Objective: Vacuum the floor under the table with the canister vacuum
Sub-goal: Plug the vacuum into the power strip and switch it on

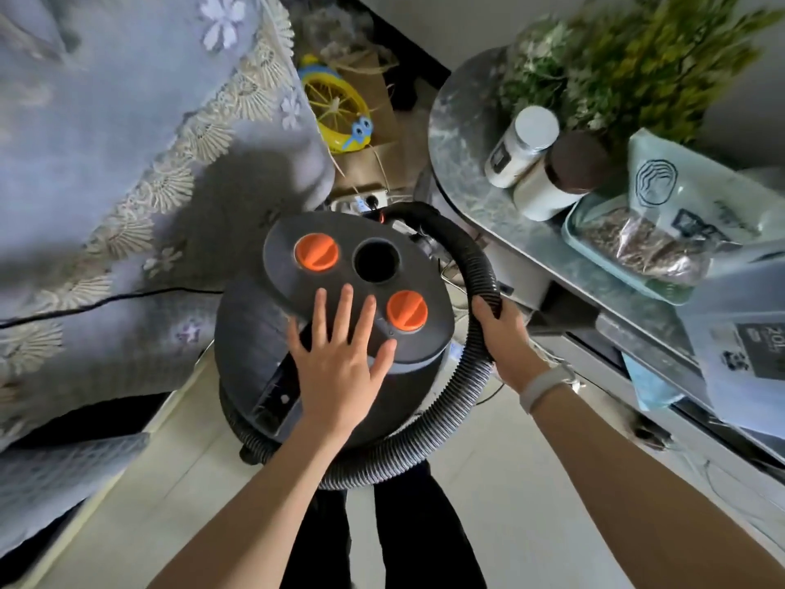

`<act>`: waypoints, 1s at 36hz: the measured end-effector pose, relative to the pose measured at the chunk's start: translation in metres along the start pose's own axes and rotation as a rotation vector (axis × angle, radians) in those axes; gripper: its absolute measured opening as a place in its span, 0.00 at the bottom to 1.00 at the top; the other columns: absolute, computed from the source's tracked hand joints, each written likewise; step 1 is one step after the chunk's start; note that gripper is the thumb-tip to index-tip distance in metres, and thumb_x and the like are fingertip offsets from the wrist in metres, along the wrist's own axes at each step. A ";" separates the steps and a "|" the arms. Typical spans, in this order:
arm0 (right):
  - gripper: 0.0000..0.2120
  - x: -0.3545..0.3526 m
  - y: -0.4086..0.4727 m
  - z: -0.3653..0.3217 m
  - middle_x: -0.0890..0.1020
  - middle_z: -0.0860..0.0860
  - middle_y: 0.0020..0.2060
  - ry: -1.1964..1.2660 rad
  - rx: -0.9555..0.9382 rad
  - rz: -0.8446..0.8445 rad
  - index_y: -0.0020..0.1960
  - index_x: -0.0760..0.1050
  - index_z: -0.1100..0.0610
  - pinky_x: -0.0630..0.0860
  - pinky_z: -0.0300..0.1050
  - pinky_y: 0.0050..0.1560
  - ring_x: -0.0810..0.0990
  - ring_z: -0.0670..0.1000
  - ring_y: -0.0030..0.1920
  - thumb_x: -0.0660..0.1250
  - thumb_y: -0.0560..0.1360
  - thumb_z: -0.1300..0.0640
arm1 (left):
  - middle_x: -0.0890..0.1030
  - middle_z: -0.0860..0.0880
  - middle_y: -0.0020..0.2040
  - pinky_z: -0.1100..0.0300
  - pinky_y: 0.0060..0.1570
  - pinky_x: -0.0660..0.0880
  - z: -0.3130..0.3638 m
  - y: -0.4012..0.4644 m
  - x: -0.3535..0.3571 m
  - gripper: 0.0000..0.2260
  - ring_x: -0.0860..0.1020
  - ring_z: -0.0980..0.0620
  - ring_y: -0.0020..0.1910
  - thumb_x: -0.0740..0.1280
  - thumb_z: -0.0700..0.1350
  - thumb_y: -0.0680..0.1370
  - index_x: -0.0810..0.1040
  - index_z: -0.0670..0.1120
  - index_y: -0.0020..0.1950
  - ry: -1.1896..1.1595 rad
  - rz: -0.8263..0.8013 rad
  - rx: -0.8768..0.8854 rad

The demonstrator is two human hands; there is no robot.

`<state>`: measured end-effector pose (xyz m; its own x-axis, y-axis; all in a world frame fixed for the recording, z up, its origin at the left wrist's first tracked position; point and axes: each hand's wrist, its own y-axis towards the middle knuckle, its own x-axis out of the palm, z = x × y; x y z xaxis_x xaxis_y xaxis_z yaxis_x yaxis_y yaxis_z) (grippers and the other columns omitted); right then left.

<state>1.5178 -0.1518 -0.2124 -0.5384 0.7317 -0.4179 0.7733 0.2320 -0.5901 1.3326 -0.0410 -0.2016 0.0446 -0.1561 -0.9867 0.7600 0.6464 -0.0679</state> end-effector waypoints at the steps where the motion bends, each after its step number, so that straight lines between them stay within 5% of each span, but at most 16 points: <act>1: 0.13 -0.003 -0.007 -0.004 0.72 0.51 0.35 0.014 -0.013 0.012 0.59 0.70 0.65 0.68 0.30 0.25 0.71 0.46 0.33 0.62 0.79 0.57 | 0.66 0.46 0.74 0.34 0.66 0.57 0.000 0.000 -0.001 0.27 0.61 0.40 0.74 0.53 0.63 0.78 0.70 0.51 0.72 -0.006 -0.016 -0.003; 7: 0.17 -0.018 -0.062 -0.036 0.72 0.46 0.39 0.018 -0.135 0.038 0.64 0.66 0.60 0.75 0.48 0.44 0.72 0.43 0.37 0.64 0.78 0.56 | 0.79 0.43 0.60 0.36 0.66 0.58 0.008 0.020 -0.019 0.20 0.75 0.42 0.63 0.57 0.55 0.76 0.81 0.45 0.56 -0.176 0.046 -0.059; 10: 0.16 -0.026 -0.088 -0.045 0.74 0.49 0.42 0.032 -0.238 -0.004 0.61 0.64 0.58 0.75 0.46 0.46 0.74 0.43 0.39 0.65 0.77 0.59 | 0.80 0.50 0.44 0.54 0.57 0.67 0.025 0.050 -0.052 0.15 0.77 0.46 0.50 0.55 0.49 0.80 0.78 0.44 0.46 -0.681 -0.032 -0.230; 13: 0.12 -0.031 -0.112 -0.046 0.71 0.48 0.38 0.006 -0.287 -0.082 0.58 0.64 0.58 0.70 0.28 0.33 0.73 0.34 0.32 0.64 0.78 0.61 | 0.79 0.49 0.51 0.55 0.59 0.72 0.051 0.085 -0.082 0.11 0.77 0.50 0.53 0.55 0.49 0.83 0.74 0.47 0.57 -1.290 -0.253 -0.524; 15: 0.12 -0.032 -0.121 -0.041 0.71 0.48 0.37 -0.005 -0.305 -0.121 0.59 0.64 0.59 0.71 0.31 0.32 0.72 0.36 0.30 0.63 0.79 0.60 | 0.79 0.47 0.55 0.55 0.53 0.75 0.067 0.103 -0.090 0.15 0.79 0.52 0.49 0.56 0.52 0.82 0.70 0.45 0.64 -1.465 -0.379 -0.613; 19: 0.12 -0.037 -0.126 -0.033 0.74 0.48 0.37 -0.026 -0.301 -0.164 0.58 0.62 0.53 0.75 0.45 0.35 0.73 0.43 0.31 0.63 0.78 0.57 | 0.80 0.42 0.54 0.51 0.47 0.81 0.081 0.119 -0.085 0.27 0.81 0.47 0.49 0.65 0.54 0.78 0.63 0.41 0.72 -1.495 -0.546 -0.700; 23: 0.14 -0.039 -0.132 -0.032 0.73 0.45 0.39 -0.080 -0.351 -0.190 0.59 0.62 0.53 0.73 0.37 0.38 0.73 0.41 0.35 0.64 0.78 0.58 | 0.77 0.45 0.40 0.60 0.31 0.77 0.093 0.110 -0.082 0.17 0.78 0.49 0.36 0.64 0.53 0.79 0.71 0.38 0.56 -1.498 -0.594 -0.756; 29: 0.09 -0.053 -0.130 -0.026 0.76 0.40 0.46 -0.067 -0.390 -0.320 0.54 0.66 0.47 0.71 0.30 0.44 0.76 0.35 0.45 0.65 0.78 0.57 | 0.77 0.41 0.45 0.42 0.56 0.77 0.097 0.093 -0.076 0.21 0.79 0.40 0.48 0.64 0.51 0.79 0.69 0.35 0.63 -1.496 -0.447 -0.757; 32: 0.07 -0.065 -0.124 -0.028 0.79 0.42 0.44 -0.043 -0.395 -0.232 0.50 0.70 0.44 0.75 0.40 0.48 0.77 0.37 0.44 0.60 0.80 0.57 | 0.78 0.40 0.48 0.38 0.55 0.75 0.095 0.074 -0.083 0.28 0.79 0.36 0.53 0.66 0.59 0.70 0.69 0.40 0.60 -1.451 -0.412 -0.676; 36: 0.06 -0.071 -0.101 -0.042 0.81 0.51 0.44 0.017 -0.298 -0.106 0.51 0.74 0.50 0.75 0.52 0.51 0.79 0.48 0.44 0.58 0.81 0.56 | 0.77 0.43 0.54 0.50 0.56 0.74 0.095 0.029 -0.094 0.20 0.78 0.44 0.52 0.62 0.49 0.79 0.64 0.42 0.67 -1.248 -0.372 -0.373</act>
<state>1.4918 -0.2003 -0.0942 -0.6171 0.7039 -0.3517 0.7789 0.4831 -0.3998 1.4122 -0.0785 -0.0965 0.5818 -0.8038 -0.1243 0.6451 0.5491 -0.5314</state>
